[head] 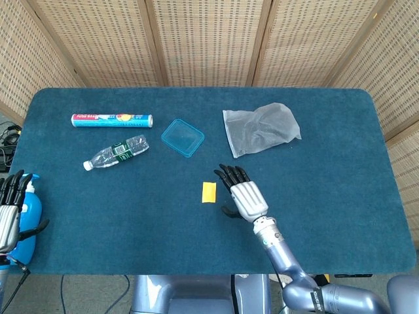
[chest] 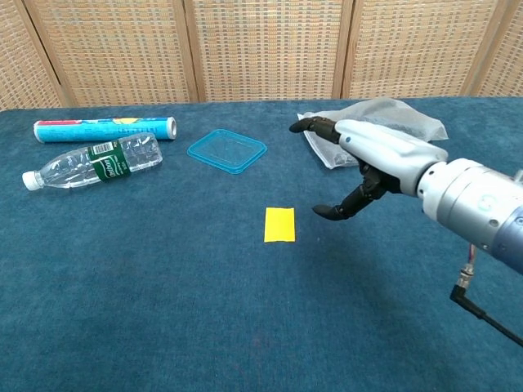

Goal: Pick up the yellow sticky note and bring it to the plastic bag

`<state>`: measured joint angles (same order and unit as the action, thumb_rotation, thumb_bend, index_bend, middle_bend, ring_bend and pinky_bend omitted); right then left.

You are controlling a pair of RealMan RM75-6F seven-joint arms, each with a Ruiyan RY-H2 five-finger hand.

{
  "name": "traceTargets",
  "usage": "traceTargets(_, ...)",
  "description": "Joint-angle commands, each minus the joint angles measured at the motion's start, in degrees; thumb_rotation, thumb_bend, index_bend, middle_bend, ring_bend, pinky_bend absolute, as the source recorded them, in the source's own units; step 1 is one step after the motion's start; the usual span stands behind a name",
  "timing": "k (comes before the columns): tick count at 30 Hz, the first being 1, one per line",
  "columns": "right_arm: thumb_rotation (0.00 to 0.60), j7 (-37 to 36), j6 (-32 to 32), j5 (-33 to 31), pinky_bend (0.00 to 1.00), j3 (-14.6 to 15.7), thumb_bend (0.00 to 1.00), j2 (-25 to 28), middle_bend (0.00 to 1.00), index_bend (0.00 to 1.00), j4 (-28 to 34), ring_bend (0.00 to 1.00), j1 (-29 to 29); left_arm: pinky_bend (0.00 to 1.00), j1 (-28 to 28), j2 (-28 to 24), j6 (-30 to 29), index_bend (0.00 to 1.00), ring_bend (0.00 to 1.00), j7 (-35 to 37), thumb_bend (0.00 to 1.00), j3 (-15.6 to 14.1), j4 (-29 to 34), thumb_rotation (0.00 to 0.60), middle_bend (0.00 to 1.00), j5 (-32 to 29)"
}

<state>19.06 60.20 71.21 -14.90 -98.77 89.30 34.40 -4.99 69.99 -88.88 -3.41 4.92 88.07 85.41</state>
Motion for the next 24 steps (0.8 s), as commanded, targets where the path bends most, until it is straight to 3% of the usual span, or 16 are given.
traceTargets(1,0.6,1.1,-0.7,-1.8,0.0,-0.2,0.43,-2.3,0.0,0.1,-2.0,0.0,1.2,0.0,0.0,-0.1,0.2,0.0,0.0,0.3,0.17,0.1,-0.1,0.6,0.0,-0.2)
traceTargets(24,0.6,4.1,-2.7,-8.0,0.0,-0.6,0.43,-13.1,0.0,0.09,-15.0,0.0,6.6,0.0,-0.3,-0.6,1.2,0.0,0.0,2.1,0.17,0.7,-0.4,0.6,0.0,-1.8)
